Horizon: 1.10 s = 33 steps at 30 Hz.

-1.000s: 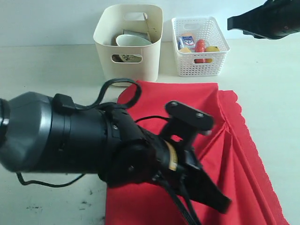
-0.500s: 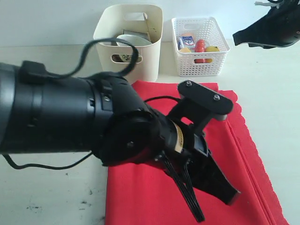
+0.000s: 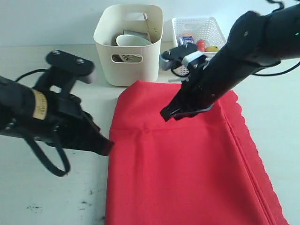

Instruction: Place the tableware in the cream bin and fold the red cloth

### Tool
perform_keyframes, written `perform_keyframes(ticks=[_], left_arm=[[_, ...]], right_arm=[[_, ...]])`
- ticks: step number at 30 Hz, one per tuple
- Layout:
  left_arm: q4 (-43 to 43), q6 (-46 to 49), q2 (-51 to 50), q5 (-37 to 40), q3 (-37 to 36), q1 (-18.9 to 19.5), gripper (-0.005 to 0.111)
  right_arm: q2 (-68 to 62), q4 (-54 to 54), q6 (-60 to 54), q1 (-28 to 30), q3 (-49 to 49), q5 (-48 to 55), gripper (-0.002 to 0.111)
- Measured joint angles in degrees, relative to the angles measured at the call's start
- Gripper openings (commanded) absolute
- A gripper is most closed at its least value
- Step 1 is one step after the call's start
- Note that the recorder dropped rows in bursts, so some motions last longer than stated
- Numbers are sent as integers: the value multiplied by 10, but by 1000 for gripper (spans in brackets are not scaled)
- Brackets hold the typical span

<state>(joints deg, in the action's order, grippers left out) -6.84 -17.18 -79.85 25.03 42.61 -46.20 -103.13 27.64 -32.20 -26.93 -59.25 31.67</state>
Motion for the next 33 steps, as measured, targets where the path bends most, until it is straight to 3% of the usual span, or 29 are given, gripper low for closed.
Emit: perform_keyframes(ticks=[6,13,21,29,33], left_arm=[[-11,-4,72,2,-72,87,2],[-26,-5,90,5,-114,146,2],[-33,-5,90,8,-129,165,2],[-34,-5,90,8,-129,165,2],[-34,-5,90,7,-129,165,2]], right_arm=[[-73,-44,41,5,0,2,0],[-82,-266,232,29,4,10,0],[-72,-466,371,107,28,31,0],[-63,-676,528,228,34,79,0],[19,-647,584,247,3,62,0]])
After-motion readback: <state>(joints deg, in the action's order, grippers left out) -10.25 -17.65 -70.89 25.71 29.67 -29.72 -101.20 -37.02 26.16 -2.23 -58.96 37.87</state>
